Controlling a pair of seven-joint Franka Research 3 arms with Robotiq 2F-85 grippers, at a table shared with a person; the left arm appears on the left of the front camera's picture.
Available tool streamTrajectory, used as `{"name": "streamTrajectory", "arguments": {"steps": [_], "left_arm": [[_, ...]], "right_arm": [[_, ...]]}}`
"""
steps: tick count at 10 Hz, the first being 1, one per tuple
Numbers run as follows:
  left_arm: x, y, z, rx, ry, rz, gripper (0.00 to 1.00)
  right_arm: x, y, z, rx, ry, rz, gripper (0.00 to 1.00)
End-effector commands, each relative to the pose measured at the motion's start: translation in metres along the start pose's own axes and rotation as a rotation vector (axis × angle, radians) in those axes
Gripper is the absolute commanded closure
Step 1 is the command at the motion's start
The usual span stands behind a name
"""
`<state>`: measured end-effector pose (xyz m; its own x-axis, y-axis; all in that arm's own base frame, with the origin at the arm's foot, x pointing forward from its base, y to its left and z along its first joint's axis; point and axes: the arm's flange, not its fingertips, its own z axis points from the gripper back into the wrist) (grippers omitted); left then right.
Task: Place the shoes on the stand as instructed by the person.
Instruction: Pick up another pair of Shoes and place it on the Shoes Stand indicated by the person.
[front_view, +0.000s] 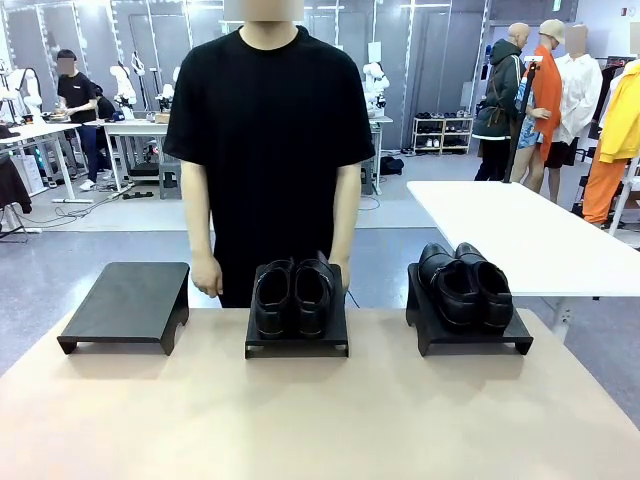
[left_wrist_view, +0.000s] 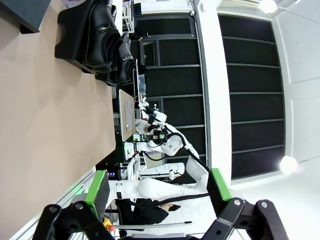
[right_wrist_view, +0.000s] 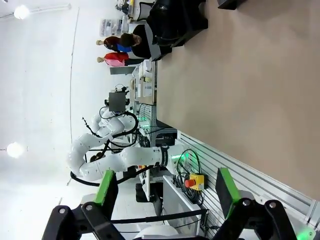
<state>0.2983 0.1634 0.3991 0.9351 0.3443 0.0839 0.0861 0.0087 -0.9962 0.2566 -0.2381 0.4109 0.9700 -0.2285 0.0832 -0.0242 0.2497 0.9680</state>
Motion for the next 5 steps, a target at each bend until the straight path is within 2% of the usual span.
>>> {"name": "streamTrajectory", "arguments": {"steps": [1, 5], "left_arm": [[-0.0045, -0.0014, 0.0007, -0.007, 0.01, -0.011, 0.0], [-0.0045, -0.0014, 0.0007, -0.007, 0.01, -0.011, 0.0]], "right_arm": [[0.0038, 0.0013, 0.0017, -0.005, 0.008, 0.002, 0.0], [0.0038, 0.0013, 0.0017, -0.005, 0.008, 0.002, 0.0]]}}
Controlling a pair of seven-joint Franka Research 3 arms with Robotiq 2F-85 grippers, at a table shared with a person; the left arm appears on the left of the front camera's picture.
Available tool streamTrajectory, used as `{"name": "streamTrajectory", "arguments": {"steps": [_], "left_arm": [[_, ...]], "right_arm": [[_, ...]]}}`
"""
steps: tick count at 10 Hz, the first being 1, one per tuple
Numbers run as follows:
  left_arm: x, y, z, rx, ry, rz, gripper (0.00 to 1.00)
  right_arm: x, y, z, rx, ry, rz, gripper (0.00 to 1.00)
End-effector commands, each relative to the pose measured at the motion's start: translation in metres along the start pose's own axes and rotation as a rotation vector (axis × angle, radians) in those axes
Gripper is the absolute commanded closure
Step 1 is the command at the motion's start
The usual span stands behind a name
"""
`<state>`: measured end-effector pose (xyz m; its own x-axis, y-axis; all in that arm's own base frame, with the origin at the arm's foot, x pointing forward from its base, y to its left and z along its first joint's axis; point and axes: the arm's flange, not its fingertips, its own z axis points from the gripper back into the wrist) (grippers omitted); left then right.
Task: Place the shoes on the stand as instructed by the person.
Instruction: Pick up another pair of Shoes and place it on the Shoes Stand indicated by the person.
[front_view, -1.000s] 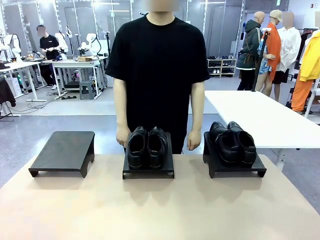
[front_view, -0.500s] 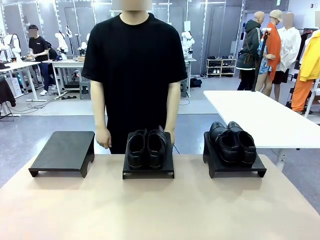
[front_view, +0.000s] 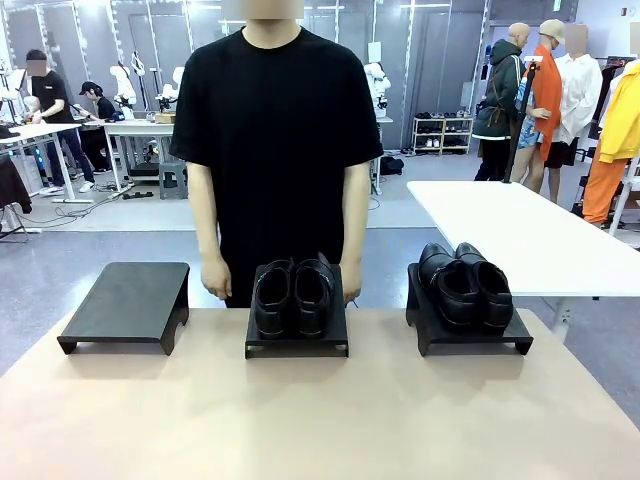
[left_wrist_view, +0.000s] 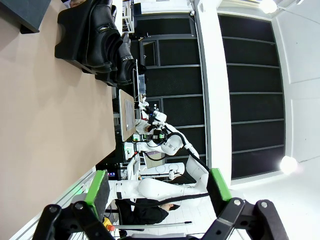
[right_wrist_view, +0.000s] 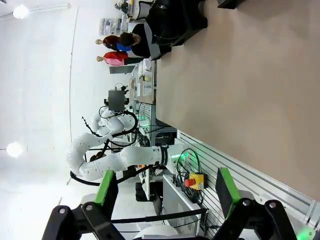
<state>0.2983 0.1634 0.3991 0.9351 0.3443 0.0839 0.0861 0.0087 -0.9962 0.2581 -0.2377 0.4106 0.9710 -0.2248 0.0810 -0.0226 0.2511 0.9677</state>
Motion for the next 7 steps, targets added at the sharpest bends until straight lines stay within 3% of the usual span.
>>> {"name": "streamTrajectory", "arguments": {"steps": [1, 7], "left_arm": [[-0.0045, -0.0014, 0.0007, -0.007, 0.01, -0.011, 0.0], [-0.0045, -0.0014, 0.0007, -0.007, 0.01, -0.011, 0.0]], "right_arm": [[0.0024, 0.0015, 0.0025, -0.003, 0.004, 0.004, 0.0], [0.0024, 0.0015, 0.0025, -0.003, 0.004, 0.004, 0.0]]}}
